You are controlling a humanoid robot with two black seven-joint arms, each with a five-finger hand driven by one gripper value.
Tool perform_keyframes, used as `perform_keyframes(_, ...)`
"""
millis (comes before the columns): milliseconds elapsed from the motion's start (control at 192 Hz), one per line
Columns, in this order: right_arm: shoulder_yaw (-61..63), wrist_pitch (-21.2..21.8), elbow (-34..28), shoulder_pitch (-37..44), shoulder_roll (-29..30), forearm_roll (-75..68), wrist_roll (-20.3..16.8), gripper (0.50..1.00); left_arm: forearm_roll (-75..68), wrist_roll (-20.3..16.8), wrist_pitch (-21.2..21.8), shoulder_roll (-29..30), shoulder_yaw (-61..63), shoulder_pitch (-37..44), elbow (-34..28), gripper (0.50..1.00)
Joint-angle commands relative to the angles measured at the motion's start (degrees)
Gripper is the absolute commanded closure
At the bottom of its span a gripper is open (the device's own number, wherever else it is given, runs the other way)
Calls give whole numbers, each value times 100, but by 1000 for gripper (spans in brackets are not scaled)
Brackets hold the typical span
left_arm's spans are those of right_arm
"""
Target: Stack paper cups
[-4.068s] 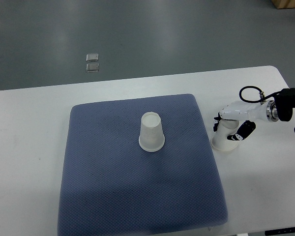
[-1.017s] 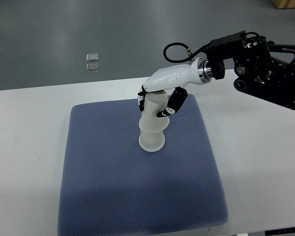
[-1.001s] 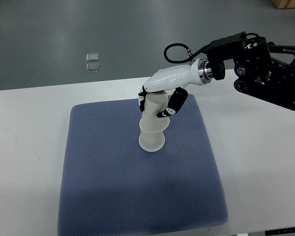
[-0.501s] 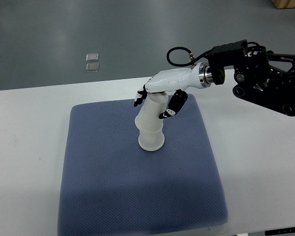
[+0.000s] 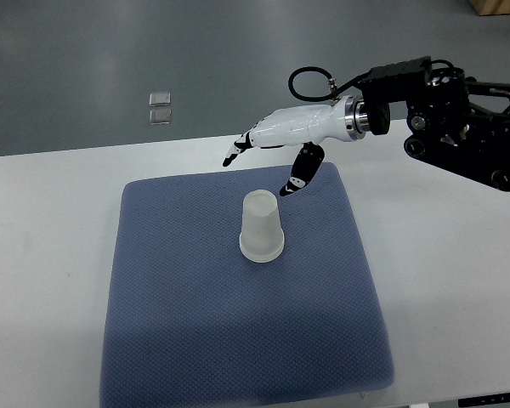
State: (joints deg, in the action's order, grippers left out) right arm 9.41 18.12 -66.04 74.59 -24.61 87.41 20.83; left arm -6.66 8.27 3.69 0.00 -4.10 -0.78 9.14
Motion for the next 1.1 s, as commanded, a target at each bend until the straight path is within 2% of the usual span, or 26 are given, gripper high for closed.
perform_keyframes(0,342,25,249,-32,-35,-93,0,607,7,-1,0,0,-4,-1,0,500)
perform_keyframes(271,1037,-1,1822,-612,176,-2176,0,605,-2,-1,0,0,-4,-1,0,500)
perform_keyframes(454,1098,-141,2754,-946,650,-4082,44,605,-2,-1,0,0,-4,-1,0,500)
perform_keyframes(694,1142,-686,3000,-1412,1010,-5585,9,605,-2,-1,0,0,-4,-1,0,500)
perform_keyframes(866,1292,-783,3211,-1649,1072,-6852,0,605,-2,-1,0,0,-4,-1,0,500)
perform_keyframes(1022,1274,-1099,3343,-1808,1072,-8160,-17,605,-2,-1,0,0,-4,-1,0,500)
perform_keyframes(1095,1283,-1144,3378,-1974,1072,-8688,-140,605,-2,-1,0,0,-3,-1,0,500)
